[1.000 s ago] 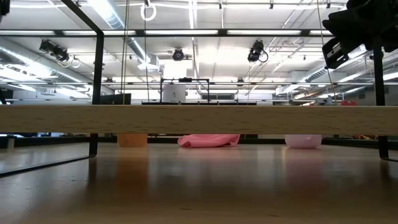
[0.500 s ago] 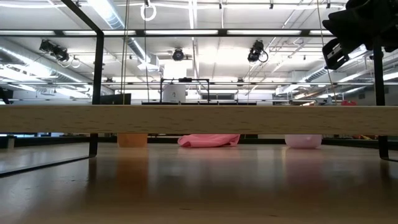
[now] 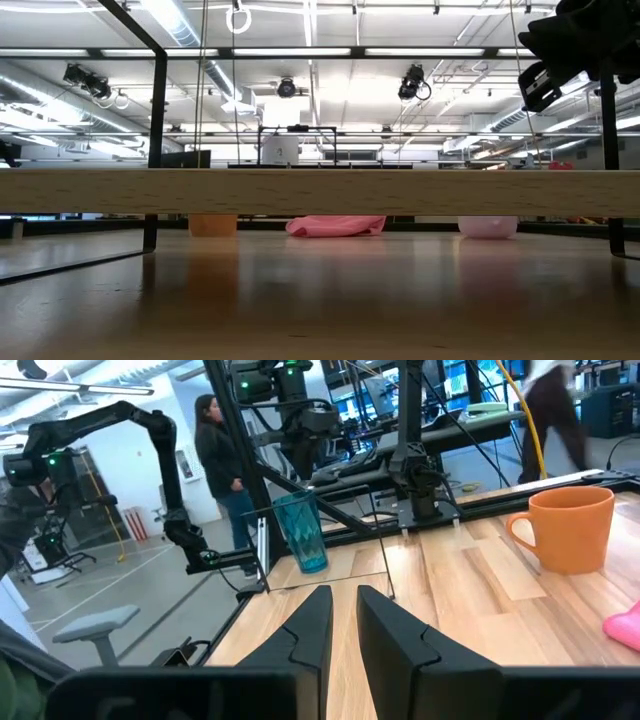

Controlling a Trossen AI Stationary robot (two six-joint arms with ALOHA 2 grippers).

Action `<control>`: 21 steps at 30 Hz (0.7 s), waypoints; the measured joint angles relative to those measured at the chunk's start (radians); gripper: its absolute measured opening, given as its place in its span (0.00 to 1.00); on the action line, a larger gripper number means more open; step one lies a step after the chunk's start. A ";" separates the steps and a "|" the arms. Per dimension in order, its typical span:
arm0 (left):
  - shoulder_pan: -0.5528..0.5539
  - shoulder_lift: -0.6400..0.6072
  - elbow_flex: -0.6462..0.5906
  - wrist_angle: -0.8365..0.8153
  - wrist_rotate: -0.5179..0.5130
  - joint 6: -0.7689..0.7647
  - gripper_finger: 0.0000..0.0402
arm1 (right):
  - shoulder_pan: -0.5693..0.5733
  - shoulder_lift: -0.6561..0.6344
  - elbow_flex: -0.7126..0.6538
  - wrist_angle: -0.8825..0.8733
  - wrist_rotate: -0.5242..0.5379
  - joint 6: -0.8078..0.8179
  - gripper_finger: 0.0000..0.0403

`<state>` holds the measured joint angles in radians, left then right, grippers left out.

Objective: Stack small to large cups/mugs on shelf
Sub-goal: Put the blue cup on the shelf

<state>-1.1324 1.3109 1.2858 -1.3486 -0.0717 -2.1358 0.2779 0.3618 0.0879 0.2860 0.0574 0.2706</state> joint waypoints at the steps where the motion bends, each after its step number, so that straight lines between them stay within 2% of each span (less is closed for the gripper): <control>1: 0.000 0.008 0.000 0.000 -0.002 0.000 0.16 | 0.000 0.000 0.000 0.000 0.000 0.000 0.14; 10: 0.000 0.057 0.000 -0.005 -0.002 0.000 0.26 | 0.000 0.000 0.000 0.000 0.000 0.000 0.14; 21: 0.001 0.098 0.000 -0.038 -0.002 -0.001 0.31 | 0.000 0.000 0.000 0.000 0.000 0.000 0.14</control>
<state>-1.1313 1.4093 1.2858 -1.3861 -0.0740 -2.1372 0.2779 0.3622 0.0879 0.2855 0.0574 0.2710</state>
